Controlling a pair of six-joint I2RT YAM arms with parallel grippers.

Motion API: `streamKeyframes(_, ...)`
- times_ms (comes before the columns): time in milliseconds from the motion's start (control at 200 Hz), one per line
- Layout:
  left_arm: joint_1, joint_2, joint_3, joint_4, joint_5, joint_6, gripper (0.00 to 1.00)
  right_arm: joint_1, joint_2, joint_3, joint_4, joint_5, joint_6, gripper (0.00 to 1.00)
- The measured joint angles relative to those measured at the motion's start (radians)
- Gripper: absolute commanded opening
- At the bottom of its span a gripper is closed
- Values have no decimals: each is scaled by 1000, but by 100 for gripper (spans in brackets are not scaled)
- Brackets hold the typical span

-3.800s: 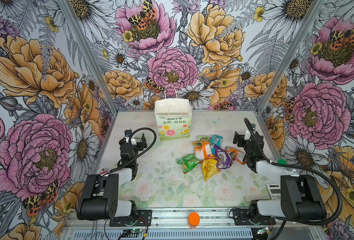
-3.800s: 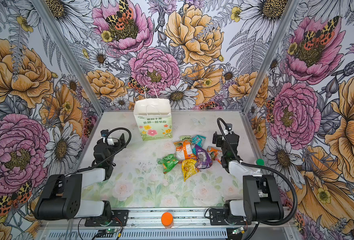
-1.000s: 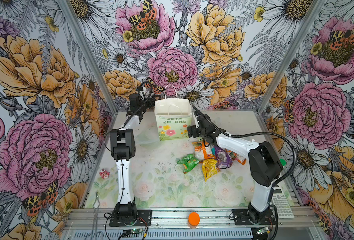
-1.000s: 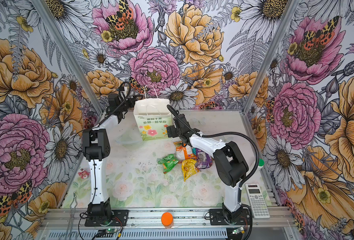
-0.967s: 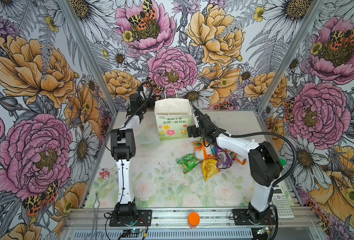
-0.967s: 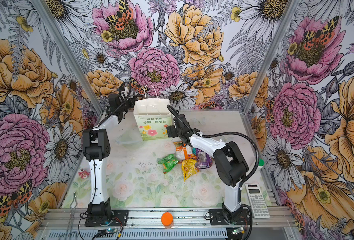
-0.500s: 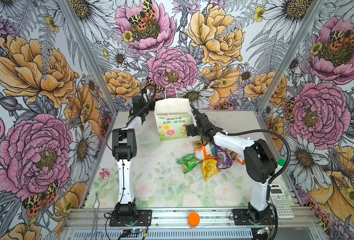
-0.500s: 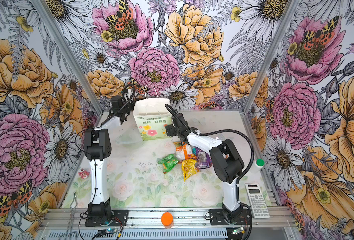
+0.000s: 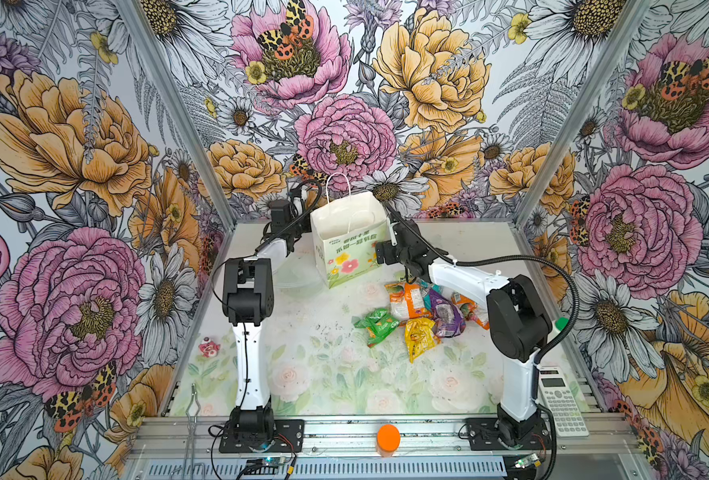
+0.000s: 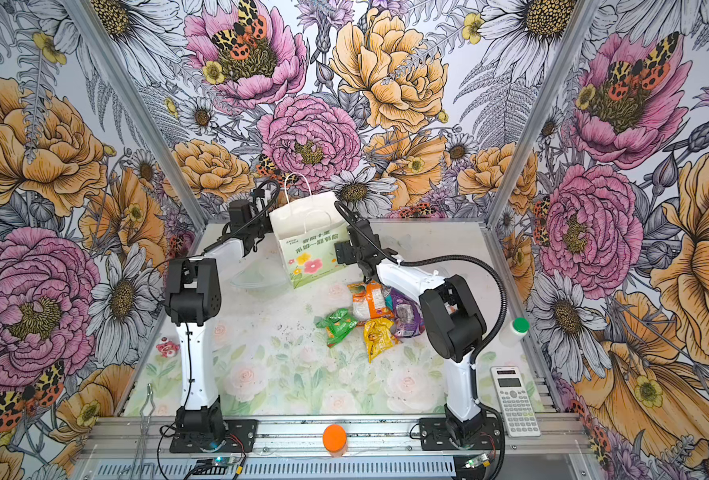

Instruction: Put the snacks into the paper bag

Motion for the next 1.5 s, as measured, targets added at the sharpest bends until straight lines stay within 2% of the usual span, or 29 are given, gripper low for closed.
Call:
streamKeyframes(285,-19,-122,-117,12,-38,17,99,-24,49,56,0,-1,-4,97)
streamKeyframes(620,-44,-207,-331,33,-81,16,99,-43,94,143,0,-11,-4,97)
streamKeyframes(936,-57,-399,-496,22,-143,13,99,-48,108,159,0,-47,-3,97)
streamKeyframes(1101,-62,-529,-506,-114,-246,31,99,-48,81,115,0,-71,-3,97)
streamKeyframes(1336,-96,-658,-345,-399,-405,99,99,-48,-33,10,-27,-138,5,97)
streamKeyframes(1501,-103,-744,-331,-546,-474,116,99,-47,-139,-50,-64,-176,13,97)
